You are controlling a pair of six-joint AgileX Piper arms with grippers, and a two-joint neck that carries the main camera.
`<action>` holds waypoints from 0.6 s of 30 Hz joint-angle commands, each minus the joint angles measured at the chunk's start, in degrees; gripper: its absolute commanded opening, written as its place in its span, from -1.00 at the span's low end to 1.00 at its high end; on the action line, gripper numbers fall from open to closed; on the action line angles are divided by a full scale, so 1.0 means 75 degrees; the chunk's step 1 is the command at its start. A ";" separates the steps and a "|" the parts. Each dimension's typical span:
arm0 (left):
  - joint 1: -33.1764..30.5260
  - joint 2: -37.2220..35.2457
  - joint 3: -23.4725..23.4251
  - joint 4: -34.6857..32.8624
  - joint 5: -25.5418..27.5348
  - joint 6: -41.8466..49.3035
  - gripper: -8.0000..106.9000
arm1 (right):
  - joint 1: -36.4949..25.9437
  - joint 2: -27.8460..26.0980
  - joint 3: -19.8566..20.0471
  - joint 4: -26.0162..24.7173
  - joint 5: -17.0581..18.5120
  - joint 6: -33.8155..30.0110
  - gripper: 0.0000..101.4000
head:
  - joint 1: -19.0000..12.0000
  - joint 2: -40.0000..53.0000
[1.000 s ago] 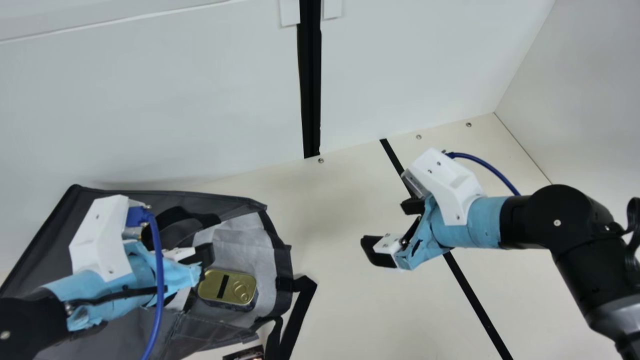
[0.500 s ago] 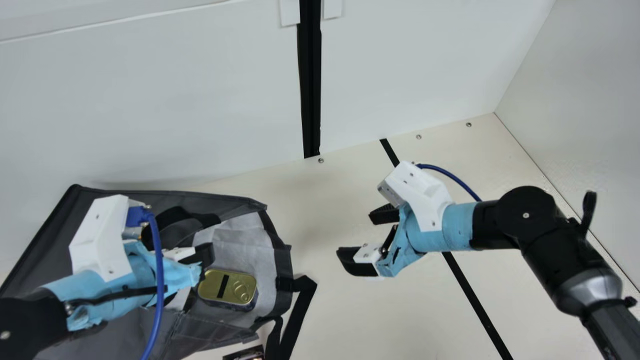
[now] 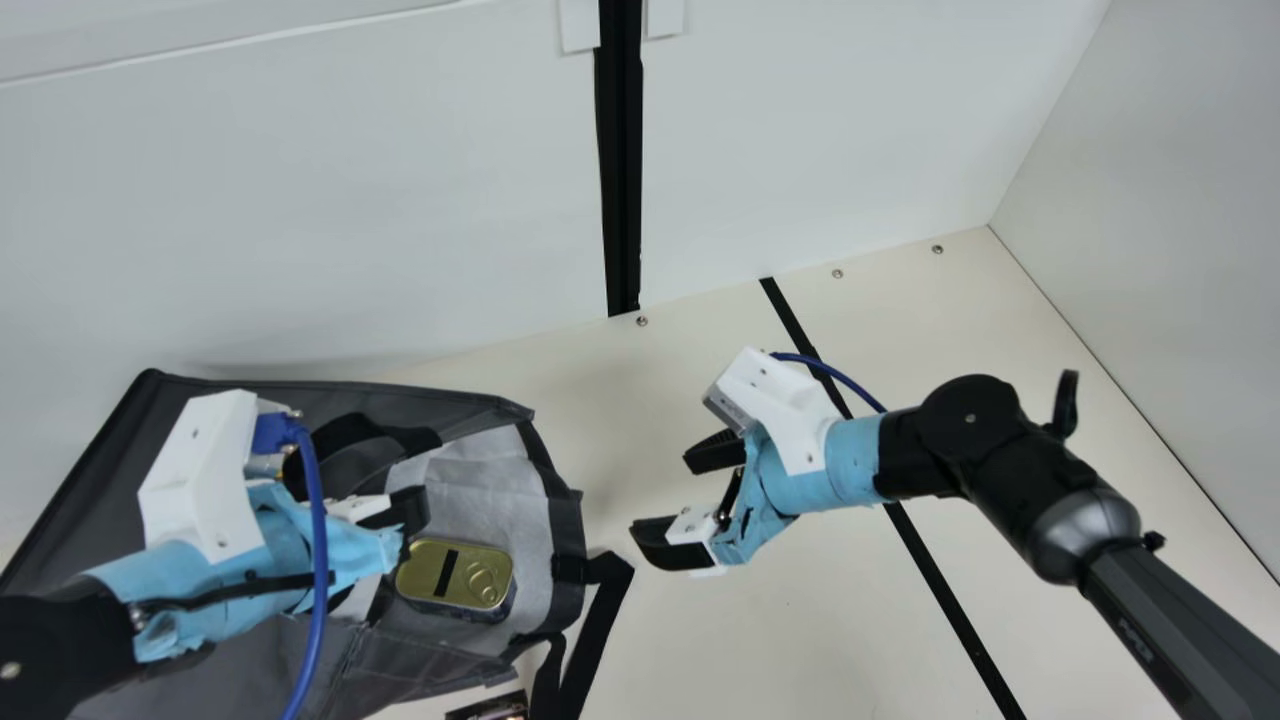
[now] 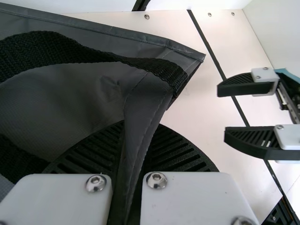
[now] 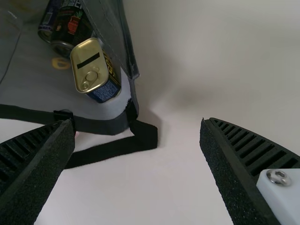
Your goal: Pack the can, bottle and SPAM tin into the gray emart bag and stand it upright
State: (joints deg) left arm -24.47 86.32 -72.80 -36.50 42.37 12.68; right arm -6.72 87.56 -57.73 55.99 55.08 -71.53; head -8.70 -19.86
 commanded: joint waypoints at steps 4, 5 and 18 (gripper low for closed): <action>0.0000 0.0000 0.0000 0.0000 0.0000 0.0000 -1.00 | 0.0230 0.0465 -0.0135 0.0269 -0.0010 -0.0261 0.87 | -0.0173 -0.0018; 0.0000 0.0000 0.0000 0.0000 0.0000 0.0000 -1.00 | 0.0277 0.0556 -0.0166 0.0325 -0.0009 -0.0305 0.87 | -0.0173 -0.0018; 0.0000 0.0000 0.0000 0.0000 0.0000 0.0000 -1.00 | 0.0768 0.1779 -0.0689 0.1000 0.0042 -0.0737 0.87 | -0.0173 -0.0018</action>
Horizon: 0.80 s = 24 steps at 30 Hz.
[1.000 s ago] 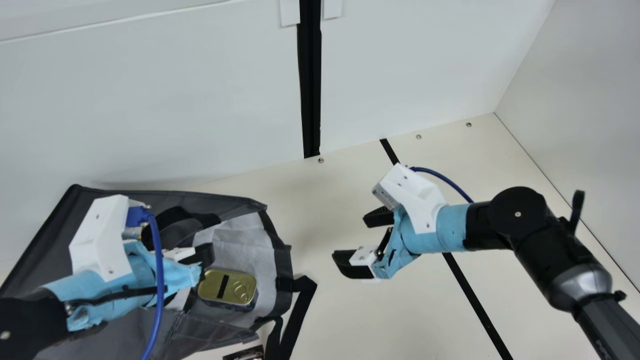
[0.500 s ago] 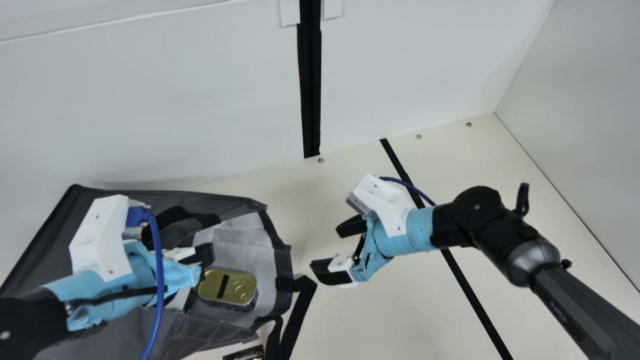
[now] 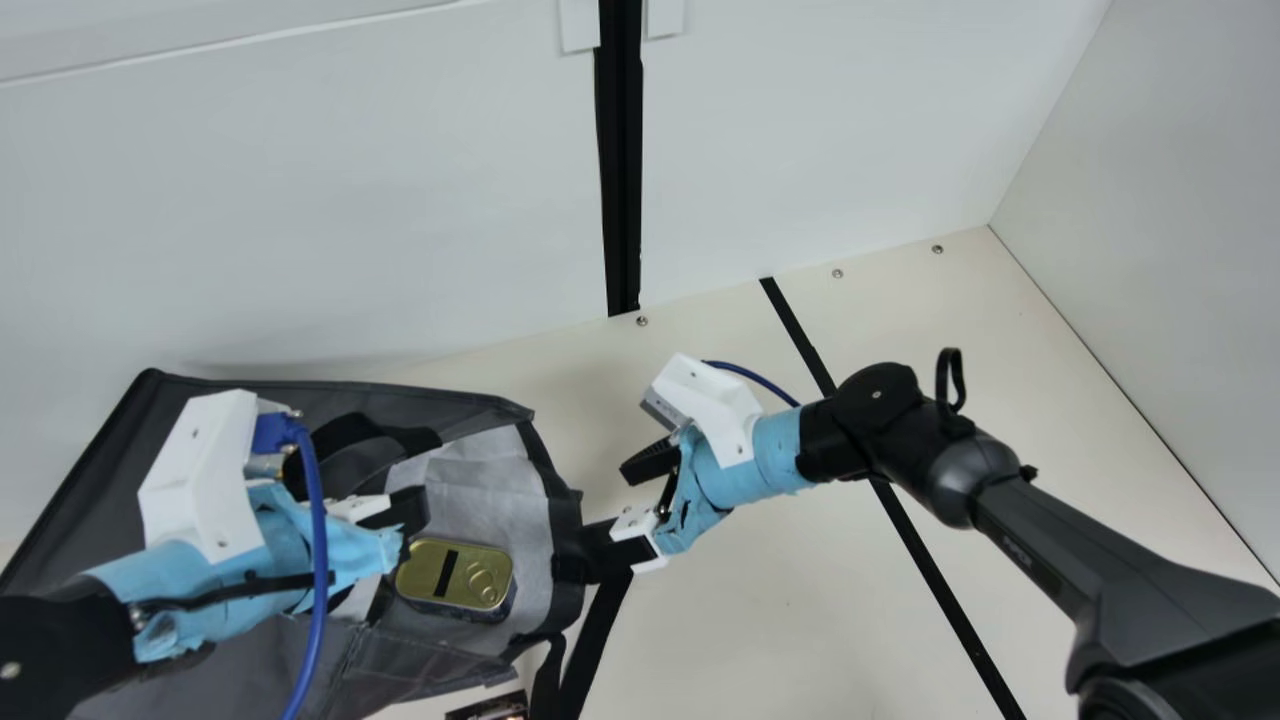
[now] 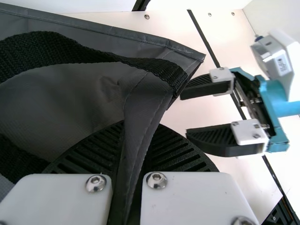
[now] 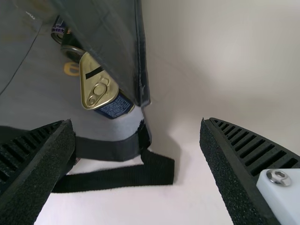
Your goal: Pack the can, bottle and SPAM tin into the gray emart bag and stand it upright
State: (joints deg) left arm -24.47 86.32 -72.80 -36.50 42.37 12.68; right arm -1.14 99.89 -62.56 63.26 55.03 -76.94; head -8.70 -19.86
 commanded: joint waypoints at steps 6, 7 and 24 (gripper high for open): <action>0.0000 0.0000 0.0000 0.0000 0.0000 0.0000 -1.00 | 0.0213 0.0665 -0.0345 0.0249 0.0086 -0.0156 0.87 | -0.0173 -0.0018; 0.0000 0.0000 0.0000 0.0000 0.0000 0.0000 -1.00 | 0.0249 0.0743 -0.0392 0.0282 0.0090 -0.0171 0.87 | -0.0173 -0.0018; 0.0000 0.0000 0.0000 0.0000 0.0000 0.0000 -1.00 | 0.0929 0.1903 -0.1167 0.0859 0.0141 -0.0361 0.87 | -0.0173 -0.0018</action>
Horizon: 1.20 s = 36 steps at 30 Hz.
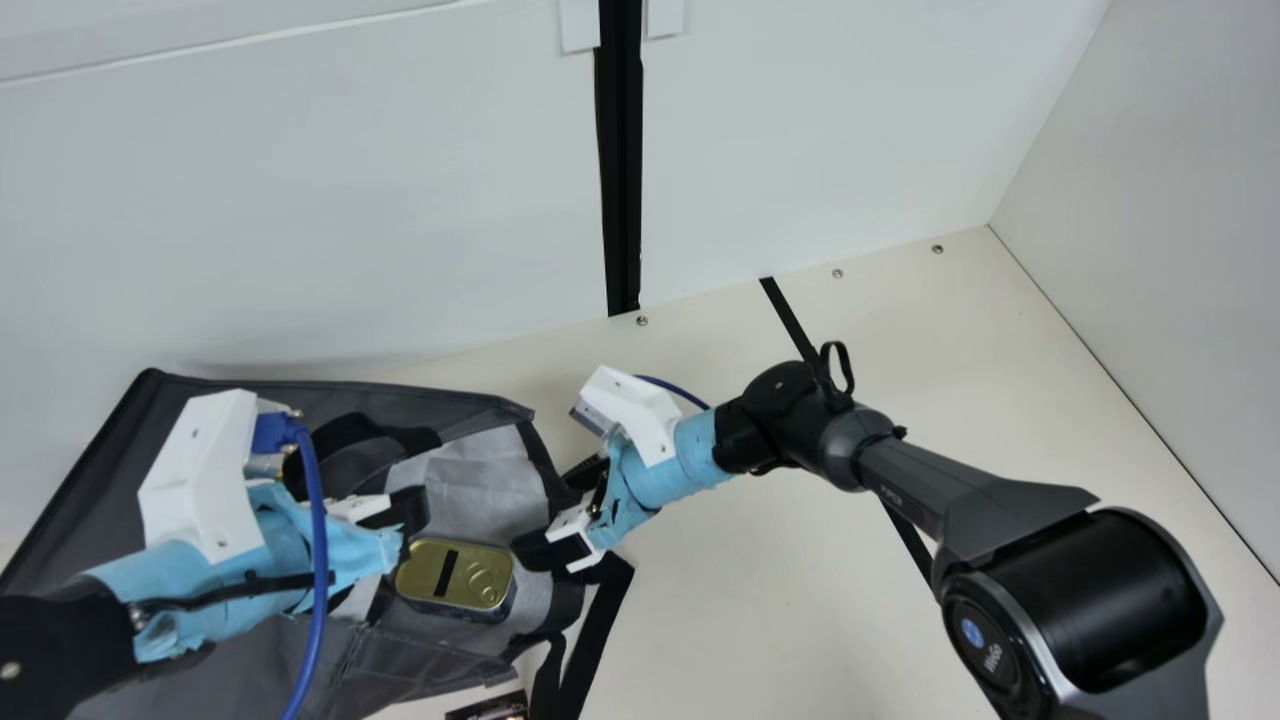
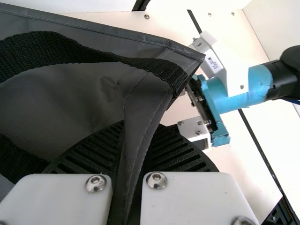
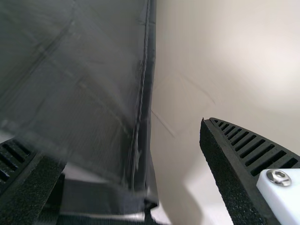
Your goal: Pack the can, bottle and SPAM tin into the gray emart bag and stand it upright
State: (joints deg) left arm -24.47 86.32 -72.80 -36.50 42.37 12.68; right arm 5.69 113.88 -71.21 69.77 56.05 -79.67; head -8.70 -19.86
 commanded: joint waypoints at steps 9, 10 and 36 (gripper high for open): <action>0.0000 0.0000 0.0000 0.0000 0.0000 0.0000 -1.00 | 0.0220 0.0443 -0.0227 0.0252 0.0070 -0.0132 0.48 | -0.0173 -0.0018; 0.0000 0.0000 0.0000 0.0000 0.0000 0.0000 -1.00 | 0.0228 0.0475 -0.0243 0.0289 0.0094 -0.0149 0.35 | -0.0173 -0.0018; 0.0000 0.0000 0.0000 0.0000 0.0000 0.0000 -1.00 | -0.0215 0.0230 0.0031 0.0686 0.1148 -0.0245 -1.00 | -0.0173 -0.0018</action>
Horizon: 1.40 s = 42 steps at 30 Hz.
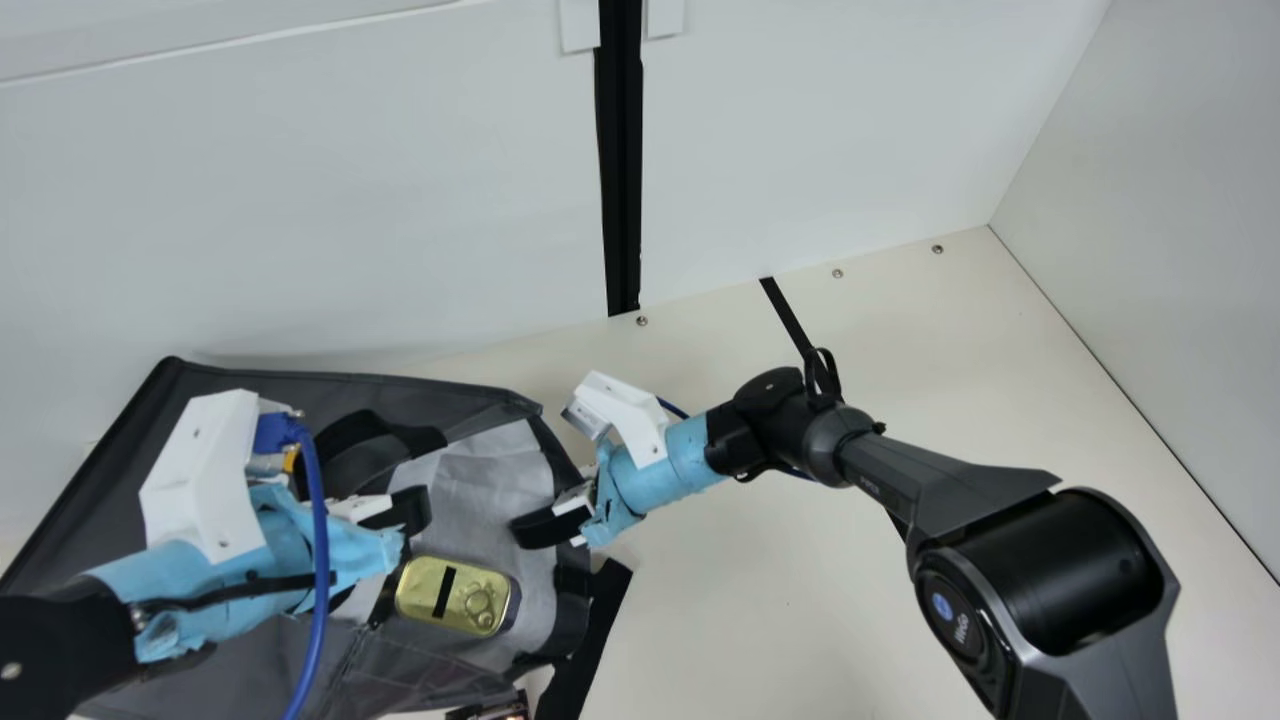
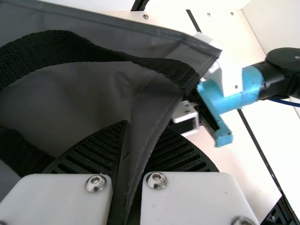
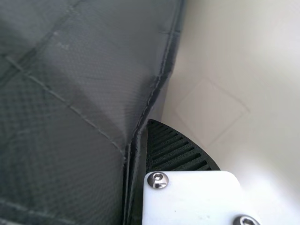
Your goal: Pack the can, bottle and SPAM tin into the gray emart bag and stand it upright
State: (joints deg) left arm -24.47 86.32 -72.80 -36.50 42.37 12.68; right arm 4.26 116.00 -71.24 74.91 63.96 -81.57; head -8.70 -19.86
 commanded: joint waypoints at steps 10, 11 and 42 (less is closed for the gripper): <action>-0.0105 -0.0150 -0.0001 0.0064 -0.0115 -0.0082 -1.00 | -0.0386 -0.0793 0.0663 0.0136 0.0792 -0.0066 -1.00 | -0.0173 -0.0018; -0.0121 -0.0144 -0.0025 0.0059 -0.0144 -0.0083 -1.00 | -0.0363 -0.0873 0.0763 0.0203 0.0792 -0.0091 -1.00 | -0.0173 -0.0018; -0.0399 -0.0734 -0.0510 0.0610 -0.0459 -0.0413 -1.00 | -0.0129 -0.3639 0.2018 0.2017 0.0792 0.1121 -1.00 | -0.0173 -0.0018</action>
State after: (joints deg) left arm -27.66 80.98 -76.44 -31.81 38.66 9.27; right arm 3.39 89.44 -56.05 89.75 69.99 -73.50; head -8.70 -19.95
